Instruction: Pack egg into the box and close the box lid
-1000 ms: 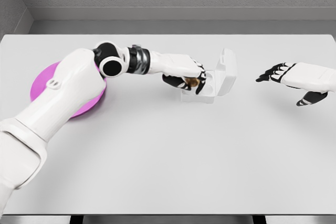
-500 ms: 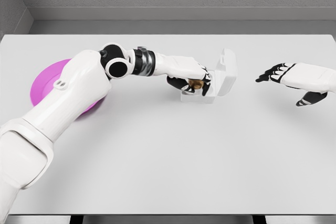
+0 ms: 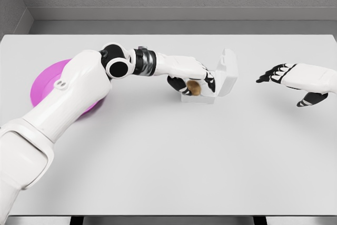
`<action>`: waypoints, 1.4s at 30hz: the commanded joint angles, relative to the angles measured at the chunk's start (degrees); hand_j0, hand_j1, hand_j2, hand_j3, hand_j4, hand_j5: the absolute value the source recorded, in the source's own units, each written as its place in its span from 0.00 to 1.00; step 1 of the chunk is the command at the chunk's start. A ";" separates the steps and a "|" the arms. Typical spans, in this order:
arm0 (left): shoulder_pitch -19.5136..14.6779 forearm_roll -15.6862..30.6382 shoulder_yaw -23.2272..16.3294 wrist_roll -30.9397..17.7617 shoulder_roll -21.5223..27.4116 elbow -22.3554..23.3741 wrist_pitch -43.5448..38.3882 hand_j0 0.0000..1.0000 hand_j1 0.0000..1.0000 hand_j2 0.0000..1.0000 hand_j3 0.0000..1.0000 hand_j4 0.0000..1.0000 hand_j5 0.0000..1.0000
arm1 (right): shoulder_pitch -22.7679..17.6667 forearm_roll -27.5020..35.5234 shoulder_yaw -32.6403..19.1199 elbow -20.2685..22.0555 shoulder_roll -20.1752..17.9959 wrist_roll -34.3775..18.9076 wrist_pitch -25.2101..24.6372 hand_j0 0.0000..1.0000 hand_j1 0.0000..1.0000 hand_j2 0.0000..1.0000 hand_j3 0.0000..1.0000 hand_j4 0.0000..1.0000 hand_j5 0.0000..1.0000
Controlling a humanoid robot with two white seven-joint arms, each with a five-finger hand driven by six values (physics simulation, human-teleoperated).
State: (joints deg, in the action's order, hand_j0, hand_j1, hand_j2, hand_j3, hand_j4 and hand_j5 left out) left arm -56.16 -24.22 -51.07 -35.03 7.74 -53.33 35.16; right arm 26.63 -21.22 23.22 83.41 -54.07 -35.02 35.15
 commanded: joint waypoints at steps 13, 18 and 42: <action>-0.79 0.93 0.89 0.03 2.55 -0.10 -0.16 0.95 0.95 0.95 0.95 0.95 0.95 | 0.53 0.21 -0.01 0.27 1.33 0.02 -0.15 1.00 1.00 1.00 1.00 1.00 1.00; -1.23 2.07 3.79 0.03 6.50 -0.10 -0.16 0.96 0.96 0.96 0.96 0.96 0.96 | 1.67 0.21 1.04 0.27 2.56 0.02 -0.15 1.00 1.00 1.00 1.00 1.00 1.00; 2.20 8.92 6.95 0.03 17.14 -1.77 -0.16 1.00 1.00 1.00 1.00 1.00 1.00 | 4.22 0.21 3.94 8.53 7.75 0.02 -0.15 1.00 1.00 1.00 1.00 1.00 1.00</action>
State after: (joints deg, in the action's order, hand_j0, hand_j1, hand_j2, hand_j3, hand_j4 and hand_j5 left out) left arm -53.96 -15.72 -44.23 -35.03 24.85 -55.02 35.15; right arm 30.85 -21.42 27.21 89.68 -46.96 -35.03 35.16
